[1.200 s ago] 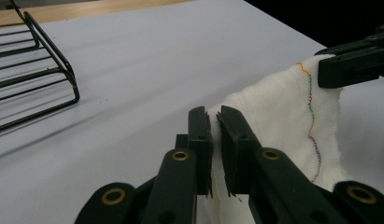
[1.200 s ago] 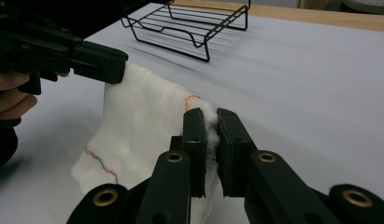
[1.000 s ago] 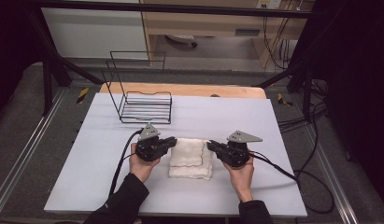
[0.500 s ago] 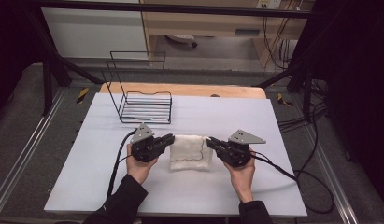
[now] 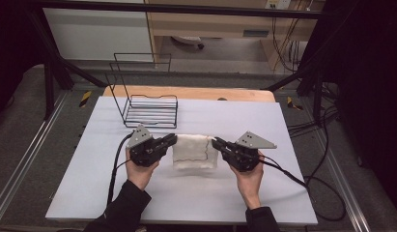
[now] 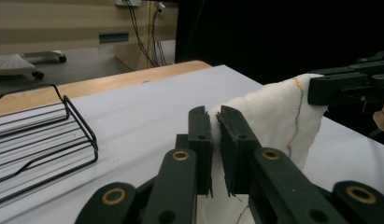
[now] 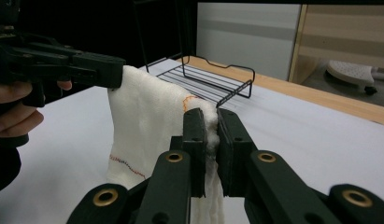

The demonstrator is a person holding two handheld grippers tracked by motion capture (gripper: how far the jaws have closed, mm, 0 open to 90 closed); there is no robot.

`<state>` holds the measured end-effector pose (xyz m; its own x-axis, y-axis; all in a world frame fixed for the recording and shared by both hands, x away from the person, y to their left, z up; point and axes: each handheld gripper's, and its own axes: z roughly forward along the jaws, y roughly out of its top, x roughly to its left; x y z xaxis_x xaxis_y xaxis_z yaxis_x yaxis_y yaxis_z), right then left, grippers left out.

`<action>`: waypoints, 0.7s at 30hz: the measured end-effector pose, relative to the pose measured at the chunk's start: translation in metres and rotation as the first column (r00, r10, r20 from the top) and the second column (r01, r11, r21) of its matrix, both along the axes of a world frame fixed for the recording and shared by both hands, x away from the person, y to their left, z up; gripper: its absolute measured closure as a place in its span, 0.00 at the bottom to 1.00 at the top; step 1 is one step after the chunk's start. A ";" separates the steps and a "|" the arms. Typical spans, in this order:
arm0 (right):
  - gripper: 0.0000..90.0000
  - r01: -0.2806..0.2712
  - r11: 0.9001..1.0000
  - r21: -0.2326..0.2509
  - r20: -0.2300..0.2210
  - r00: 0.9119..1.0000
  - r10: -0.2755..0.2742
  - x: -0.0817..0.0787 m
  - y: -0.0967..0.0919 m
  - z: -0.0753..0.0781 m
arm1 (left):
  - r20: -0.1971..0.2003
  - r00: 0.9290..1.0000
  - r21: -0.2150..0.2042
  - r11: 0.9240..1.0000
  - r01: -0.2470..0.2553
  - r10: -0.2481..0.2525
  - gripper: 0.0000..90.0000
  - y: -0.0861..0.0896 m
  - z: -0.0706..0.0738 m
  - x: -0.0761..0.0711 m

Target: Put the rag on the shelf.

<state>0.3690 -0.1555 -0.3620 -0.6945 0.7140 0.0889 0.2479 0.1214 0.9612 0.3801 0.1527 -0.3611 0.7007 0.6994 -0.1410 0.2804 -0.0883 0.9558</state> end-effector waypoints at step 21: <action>0.92 -0.015 0.998 0.062 0.102 0.995 0.008 -0.001 0.021 0.026 | 0.092 0.995 -0.065 0.997 -0.044 0.050 0.92 0.022 0.027 -0.007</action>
